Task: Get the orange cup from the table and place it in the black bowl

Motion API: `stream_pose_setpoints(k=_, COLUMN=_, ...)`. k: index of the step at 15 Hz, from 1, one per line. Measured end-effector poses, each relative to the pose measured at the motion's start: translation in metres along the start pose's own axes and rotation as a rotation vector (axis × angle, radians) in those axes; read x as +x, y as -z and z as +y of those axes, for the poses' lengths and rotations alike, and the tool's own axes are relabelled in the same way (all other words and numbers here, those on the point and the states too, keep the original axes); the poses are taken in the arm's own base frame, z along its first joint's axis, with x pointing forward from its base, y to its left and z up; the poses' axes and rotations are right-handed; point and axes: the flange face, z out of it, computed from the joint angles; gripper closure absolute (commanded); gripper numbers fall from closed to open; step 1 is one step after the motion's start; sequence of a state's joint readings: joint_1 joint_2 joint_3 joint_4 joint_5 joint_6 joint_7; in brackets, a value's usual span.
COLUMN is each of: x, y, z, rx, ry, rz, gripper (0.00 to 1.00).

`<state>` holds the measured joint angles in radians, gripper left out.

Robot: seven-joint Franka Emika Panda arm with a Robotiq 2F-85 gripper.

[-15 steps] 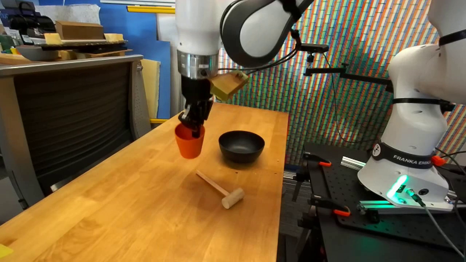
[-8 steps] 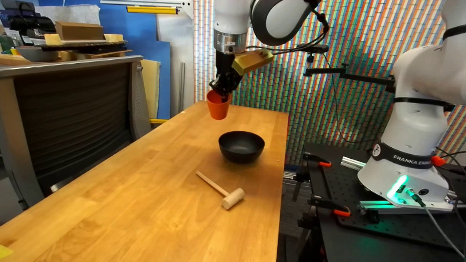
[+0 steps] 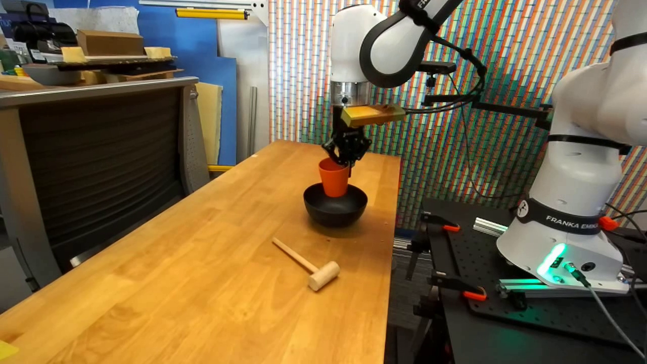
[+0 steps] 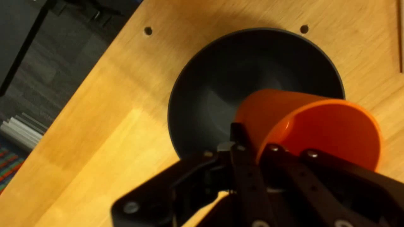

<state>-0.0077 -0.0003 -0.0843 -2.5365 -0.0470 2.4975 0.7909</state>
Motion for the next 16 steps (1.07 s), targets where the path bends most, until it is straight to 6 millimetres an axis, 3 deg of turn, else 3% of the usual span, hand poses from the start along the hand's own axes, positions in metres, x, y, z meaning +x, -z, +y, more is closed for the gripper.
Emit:
stream_pose_setpoints(k=4, x=0.000, y=-0.032, z=0.011, rx=0.091, ry=-0.119, rz=-0.072, gripper=0.96)
stream_pose_setpoints(k=5, x=0.002, y=-0.039, z=0.014, rx=0.106, ry=-0.136, rz=-0.080, gripper=0.70)
stream_pose_setpoints(k=7, x=0.006, y=-0.050, z=0.018, rx=0.135, ry=-0.167, rz=-0.093, gripper=0.62)
stream_pose_setpoints(k=11, x=0.011, y=-0.061, z=0.025, rx=0.178, ry=-0.196, rz=-0.110, gripper=0.31)
stream_pose_setpoints(k=14, x=0.017, y=-0.054, z=0.028, rx=0.211, ry=-0.202, rz=-0.088, gripper=0.09)
stream_pose_setpoints(k=16, x=0.021, y=-0.035, z=0.029, rx=0.243, ry=-0.194, rz=-0.033, gripper=0.00)
